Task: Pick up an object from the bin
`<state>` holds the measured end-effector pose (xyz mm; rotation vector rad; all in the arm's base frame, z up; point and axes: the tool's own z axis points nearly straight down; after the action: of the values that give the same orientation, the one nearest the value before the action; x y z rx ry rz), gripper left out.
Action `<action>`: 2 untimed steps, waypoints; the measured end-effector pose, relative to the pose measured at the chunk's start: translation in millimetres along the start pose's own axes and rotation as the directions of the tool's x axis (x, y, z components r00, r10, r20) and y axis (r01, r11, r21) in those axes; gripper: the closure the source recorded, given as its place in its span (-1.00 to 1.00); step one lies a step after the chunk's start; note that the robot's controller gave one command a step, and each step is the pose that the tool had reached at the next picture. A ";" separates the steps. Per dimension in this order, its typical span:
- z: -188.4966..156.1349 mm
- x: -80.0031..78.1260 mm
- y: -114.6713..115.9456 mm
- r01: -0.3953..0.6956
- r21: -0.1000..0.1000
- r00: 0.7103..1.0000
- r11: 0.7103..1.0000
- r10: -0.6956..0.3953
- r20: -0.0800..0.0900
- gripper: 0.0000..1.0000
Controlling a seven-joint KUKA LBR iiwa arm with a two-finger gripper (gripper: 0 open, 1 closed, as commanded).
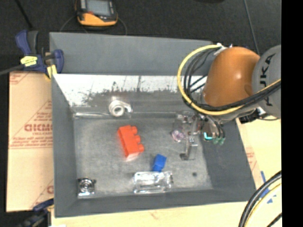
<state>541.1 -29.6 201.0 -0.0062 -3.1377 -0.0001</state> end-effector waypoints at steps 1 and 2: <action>126.4 7.1 24.5 -0.050 -0.005 0.999 0.999 0.050 0.010 -1.00; 121.8 7.3 23.4 -0.047 -0.002 0.999 0.999 0.047 0.006 1.00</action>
Offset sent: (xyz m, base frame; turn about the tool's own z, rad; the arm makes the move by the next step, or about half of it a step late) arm -0.0095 0.0229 -0.1248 0.0503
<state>533.4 -6.2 79.2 -0.0802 -3.1428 -0.0032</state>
